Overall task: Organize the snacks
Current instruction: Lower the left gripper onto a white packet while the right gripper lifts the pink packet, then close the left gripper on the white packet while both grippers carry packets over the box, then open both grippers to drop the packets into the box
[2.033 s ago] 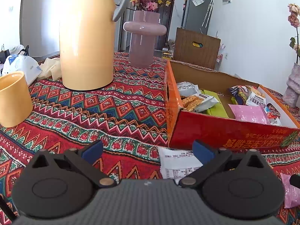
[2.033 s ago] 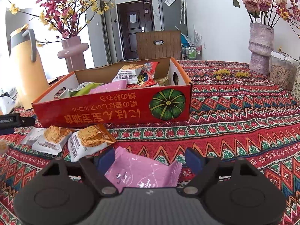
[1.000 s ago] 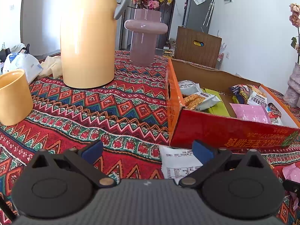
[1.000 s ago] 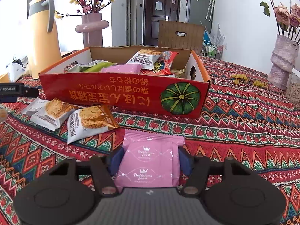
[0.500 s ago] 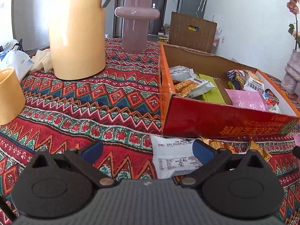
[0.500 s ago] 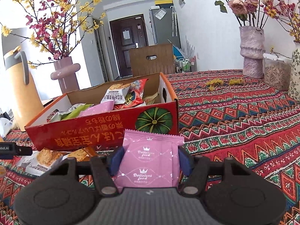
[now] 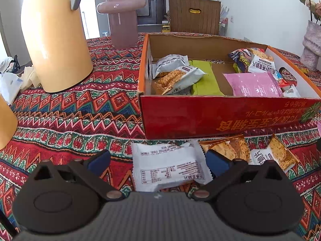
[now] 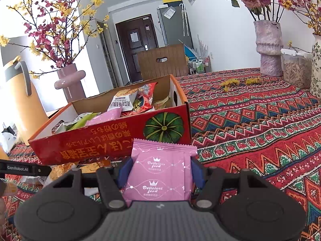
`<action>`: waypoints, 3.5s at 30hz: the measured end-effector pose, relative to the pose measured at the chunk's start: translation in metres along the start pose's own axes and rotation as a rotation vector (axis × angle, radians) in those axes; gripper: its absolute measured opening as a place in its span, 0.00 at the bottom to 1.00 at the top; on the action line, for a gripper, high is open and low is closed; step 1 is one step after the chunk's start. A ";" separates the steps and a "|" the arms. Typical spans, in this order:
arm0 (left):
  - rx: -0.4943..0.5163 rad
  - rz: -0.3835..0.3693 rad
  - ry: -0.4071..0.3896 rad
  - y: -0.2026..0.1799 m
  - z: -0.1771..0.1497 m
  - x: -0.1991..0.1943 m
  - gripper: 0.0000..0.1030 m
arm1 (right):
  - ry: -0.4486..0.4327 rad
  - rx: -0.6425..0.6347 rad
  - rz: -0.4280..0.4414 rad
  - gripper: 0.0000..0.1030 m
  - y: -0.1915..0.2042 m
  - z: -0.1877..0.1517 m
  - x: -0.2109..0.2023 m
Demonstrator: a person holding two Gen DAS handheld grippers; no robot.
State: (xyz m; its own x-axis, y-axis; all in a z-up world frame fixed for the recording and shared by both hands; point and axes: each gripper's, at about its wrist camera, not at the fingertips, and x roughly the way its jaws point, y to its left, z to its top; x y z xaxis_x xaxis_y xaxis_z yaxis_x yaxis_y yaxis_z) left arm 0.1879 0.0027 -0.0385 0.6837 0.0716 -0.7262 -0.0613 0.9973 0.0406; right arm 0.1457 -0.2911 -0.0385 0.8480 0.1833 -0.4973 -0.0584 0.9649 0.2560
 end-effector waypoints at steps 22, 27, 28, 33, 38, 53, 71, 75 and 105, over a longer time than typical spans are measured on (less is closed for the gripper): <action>-0.006 -0.076 -0.041 -0.003 -0.008 -0.017 0.19 | 0.107 -0.057 -0.057 0.76 0.012 0.002 0.017; -0.003 -0.083 -0.073 0.000 -0.010 -0.029 0.19 | 0.157 -0.150 -0.089 0.60 0.027 0.001 0.025; -0.001 -0.083 -0.081 0.001 -0.010 -0.032 0.19 | 0.159 -0.169 -0.096 0.60 0.030 0.000 0.024; -0.007 -0.098 -0.123 0.005 -0.010 -0.049 0.19 | 0.140 -0.191 -0.088 0.58 0.031 -0.001 0.014; -0.005 -0.121 -0.167 0.005 -0.006 -0.065 0.19 | 0.086 -0.166 -0.070 0.58 0.026 0.007 -0.005; 0.020 -0.148 -0.286 -0.016 0.037 -0.085 0.19 | -0.114 -0.156 0.010 0.58 0.047 0.065 -0.026; -0.054 -0.129 -0.331 -0.019 0.081 -0.054 0.19 | -0.203 -0.142 0.079 0.58 0.074 0.104 0.029; -0.070 -0.125 -0.330 -0.019 0.085 -0.040 0.19 | -0.208 -0.140 0.083 0.58 0.073 0.098 0.042; -0.106 -0.058 -0.411 -0.015 0.067 -0.019 0.79 | -0.209 -0.071 0.035 0.96 0.055 0.085 0.055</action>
State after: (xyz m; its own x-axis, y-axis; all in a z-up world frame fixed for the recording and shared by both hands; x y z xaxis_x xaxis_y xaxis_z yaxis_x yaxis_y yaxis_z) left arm 0.2249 -0.0121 0.0206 0.9199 0.0373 -0.3904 -0.0738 0.9942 -0.0788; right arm 0.2339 -0.2440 0.0192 0.9353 0.1809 -0.3042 -0.1203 0.9708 0.2075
